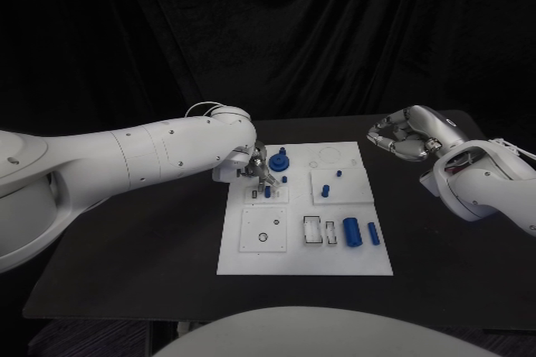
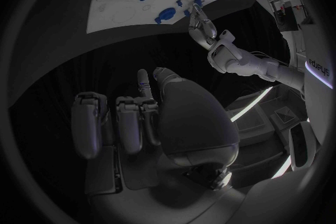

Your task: Assemble the parts on the task board

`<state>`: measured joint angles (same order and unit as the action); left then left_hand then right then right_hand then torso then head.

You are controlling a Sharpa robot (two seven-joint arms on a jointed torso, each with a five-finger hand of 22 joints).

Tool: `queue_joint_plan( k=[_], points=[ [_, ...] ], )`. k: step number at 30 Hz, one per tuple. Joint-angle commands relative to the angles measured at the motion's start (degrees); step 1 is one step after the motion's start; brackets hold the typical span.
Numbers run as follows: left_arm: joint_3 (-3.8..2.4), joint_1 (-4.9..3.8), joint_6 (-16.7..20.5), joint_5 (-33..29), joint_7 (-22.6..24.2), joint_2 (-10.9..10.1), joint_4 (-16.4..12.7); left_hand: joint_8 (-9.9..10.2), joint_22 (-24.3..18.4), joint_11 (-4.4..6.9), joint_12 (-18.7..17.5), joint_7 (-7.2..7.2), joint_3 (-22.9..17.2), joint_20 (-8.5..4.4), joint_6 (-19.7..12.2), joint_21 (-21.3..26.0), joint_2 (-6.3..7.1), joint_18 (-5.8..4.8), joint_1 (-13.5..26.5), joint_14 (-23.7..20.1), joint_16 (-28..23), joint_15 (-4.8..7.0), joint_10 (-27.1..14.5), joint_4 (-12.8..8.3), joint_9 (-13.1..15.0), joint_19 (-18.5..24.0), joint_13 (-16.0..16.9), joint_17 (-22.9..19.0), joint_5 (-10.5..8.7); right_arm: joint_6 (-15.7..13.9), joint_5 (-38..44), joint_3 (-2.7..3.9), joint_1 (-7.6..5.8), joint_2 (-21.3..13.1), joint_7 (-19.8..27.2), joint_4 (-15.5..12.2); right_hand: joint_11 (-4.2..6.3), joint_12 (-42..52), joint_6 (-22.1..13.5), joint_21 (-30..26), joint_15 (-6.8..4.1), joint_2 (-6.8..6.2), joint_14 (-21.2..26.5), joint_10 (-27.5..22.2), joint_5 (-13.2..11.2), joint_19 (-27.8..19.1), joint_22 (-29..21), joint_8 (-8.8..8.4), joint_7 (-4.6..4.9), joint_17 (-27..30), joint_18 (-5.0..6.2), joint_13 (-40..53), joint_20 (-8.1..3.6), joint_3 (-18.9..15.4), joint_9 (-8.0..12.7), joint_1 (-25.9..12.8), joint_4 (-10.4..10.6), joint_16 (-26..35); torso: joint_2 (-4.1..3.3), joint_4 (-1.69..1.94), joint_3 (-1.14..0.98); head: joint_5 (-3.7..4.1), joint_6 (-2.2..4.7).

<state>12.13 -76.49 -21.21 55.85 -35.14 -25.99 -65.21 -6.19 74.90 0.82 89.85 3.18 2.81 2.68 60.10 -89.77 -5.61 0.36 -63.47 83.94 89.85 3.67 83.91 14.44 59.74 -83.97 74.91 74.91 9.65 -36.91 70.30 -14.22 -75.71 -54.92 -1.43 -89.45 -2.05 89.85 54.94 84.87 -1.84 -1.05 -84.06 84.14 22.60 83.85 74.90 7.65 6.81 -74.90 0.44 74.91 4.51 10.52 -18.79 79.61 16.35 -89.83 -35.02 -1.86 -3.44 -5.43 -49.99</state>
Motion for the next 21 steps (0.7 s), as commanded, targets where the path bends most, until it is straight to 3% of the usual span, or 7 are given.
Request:
queue_joint_plan(
  k=[1,11,21],
  points=[
    [-0.05,0.16,0.78,-0.45,1.31,0.20,0.04,0.24,15.10,-0.01,0.15,-0.08,-0.02,0.38,0.37,-0.23,-0.53,-0.36,-0.19,6.06,0.15,-0.21,6.09,-0.37,-0.16,-6.03,15.09,15.09,0.63,-0.39,0.16,0.04,0.09,-0.01,-0.52,-0.05,-0.30,0.15,0.24,-0.07,0.48,-0.33,-5.94,5.86,0.37,2.99,13.22,-0.38,-0.08,-15.10,0.98,15.09,0.43,0.22,0.05,-0.14,0.13,-0.17,0.01,0.03,0.01,0.08,-0.01],
    [-0.05,0.54,1.29,-0.45,1.50,0.41,0.20,0.51,15.10,0.04,0.15,-0.15,-0.85,0.32,0.23,-0.23,-0.80,-0.36,-1.64,6.06,0.15,-0.17,6.09,-1.70,-0.88,-6.03,15.09,15.09,5.82,-0.43,0.16,0.04,0.09,0.07,-0.53,-0.04,-0.29,0.15,0.24,-0.18,0.47,-0.36,-5.94,5.86,0.41,2.92,13.18,-0.40,-0.08,-15.10,1.01,15.09,0.43,0.26,0.06,-0.11,0.09,-0.17,0.03,-0.06,-0.03,0.03,-0.01],
    [-0.05,0.92,1.61,-0.45,1.88,0.56,0.27,0.62,15.10,0.22,0.15,-0.35,-2.54,0.21,0.11,-0.23,-0.79,-0.36,-3.21,6.06,0.15,-0.03,6.09,-3.11,-1.23,-6.03,15.09,15.09,7.68,-0.47,0.16,0.04,0.09,0.08,-0.51,-0.03,-0.29,0.15,0.26,-0.17,0.47,-0.39,-5.94,5.86,0.44,2.93,13.18,-0.41,-0.09,-15.10,1.01,15.09,0.43,0.27,0.06,-0.08,0.06,-0.17,0.06,-0.05,-0.06,0.04,-0.01]
  ],
)
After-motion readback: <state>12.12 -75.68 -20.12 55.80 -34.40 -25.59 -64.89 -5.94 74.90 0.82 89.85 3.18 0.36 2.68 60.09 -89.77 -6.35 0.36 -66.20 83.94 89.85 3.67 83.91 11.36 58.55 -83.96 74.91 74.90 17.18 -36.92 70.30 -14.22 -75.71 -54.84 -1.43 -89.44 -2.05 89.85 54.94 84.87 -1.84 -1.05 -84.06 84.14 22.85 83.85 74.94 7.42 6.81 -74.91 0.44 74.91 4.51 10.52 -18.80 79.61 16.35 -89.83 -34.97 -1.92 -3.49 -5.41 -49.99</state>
